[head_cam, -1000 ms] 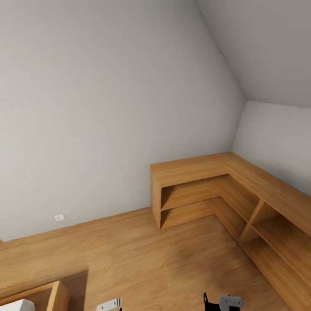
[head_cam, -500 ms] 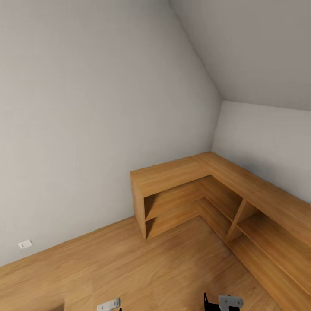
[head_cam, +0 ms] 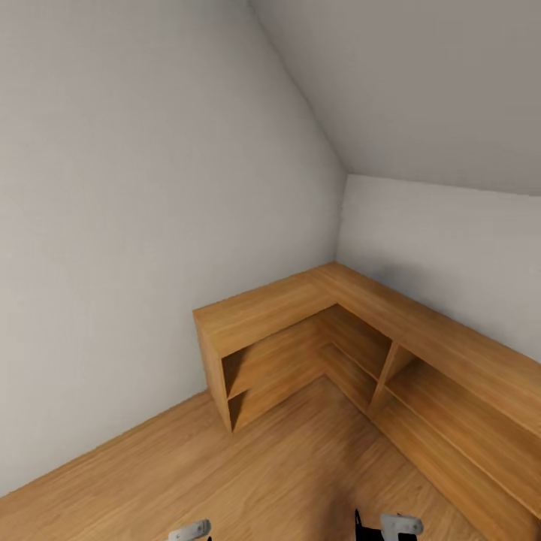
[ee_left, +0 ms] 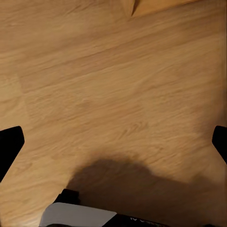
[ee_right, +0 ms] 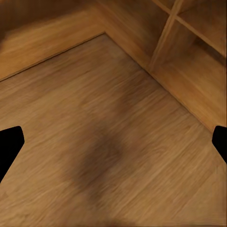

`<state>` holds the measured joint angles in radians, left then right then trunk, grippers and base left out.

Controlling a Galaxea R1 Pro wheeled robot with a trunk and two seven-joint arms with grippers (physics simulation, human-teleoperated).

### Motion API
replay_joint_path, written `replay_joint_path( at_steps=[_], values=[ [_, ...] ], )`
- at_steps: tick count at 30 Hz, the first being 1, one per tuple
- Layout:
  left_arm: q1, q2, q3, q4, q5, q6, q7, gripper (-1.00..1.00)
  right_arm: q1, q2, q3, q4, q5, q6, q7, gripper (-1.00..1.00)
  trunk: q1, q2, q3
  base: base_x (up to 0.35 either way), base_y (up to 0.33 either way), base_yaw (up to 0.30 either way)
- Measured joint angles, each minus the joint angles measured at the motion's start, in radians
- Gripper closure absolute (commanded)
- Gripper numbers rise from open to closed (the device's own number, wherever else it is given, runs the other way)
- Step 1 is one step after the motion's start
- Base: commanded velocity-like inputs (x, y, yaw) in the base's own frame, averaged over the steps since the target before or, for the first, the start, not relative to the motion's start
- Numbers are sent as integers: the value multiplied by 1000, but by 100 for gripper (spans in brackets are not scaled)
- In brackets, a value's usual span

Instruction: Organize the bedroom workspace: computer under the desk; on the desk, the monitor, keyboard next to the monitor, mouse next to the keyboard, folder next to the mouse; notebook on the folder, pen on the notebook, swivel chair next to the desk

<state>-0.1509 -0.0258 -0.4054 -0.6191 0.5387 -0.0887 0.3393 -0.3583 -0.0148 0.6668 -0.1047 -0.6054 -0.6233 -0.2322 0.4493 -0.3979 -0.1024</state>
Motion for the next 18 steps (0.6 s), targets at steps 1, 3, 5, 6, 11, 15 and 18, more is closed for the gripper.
replay_joint_path(
  at_steps=[1, 3, 5, 6, 11, 15, 18],
  values=[
    [0, 0, 0, 3, 0, 0, 0, -100, 0, 0, 0, 0, 0, 0, 0, -100, 0, 0, 0, 79, 3, -300],
    [0, 0, -1, 11, 0, 0, 0, -100, 0, 0, 0, 0, 0, 0, 0, -100, 0, 0, 0, 102, 2, -300],
    [0, 0, -2, 15, 0, -1, 0, -100, 0, 0, 0, 0, -1, 0, 0, -100, 0, 0, 0, 166, 22, -300],
    [0, 0, -2, 18, -1, -1, 0, -100, 0, 0, 0, 0, -1, 0, 0, -100, 0, 0, 0, 222, 49, -300],
    [0, 0, -2, 22, -3, -3, 0, -100, 0, 0, 0, 0, -1, 1, 0, -100, 0, 0, 0, 282, 78, -300],
    [0, 0, -2, 23, -2, -2, 0, -100, 0, 0, 0, 0, -1, 1, 0, -100, 0, 0, 0, 313, 50, -300],
    [0, 0, -2, 23, -2, -2, 0, -100, 0, 0, 0, 0, -1, 1, 0, -100, 0, 0, 0, 311, 17, -300]
  ],
)
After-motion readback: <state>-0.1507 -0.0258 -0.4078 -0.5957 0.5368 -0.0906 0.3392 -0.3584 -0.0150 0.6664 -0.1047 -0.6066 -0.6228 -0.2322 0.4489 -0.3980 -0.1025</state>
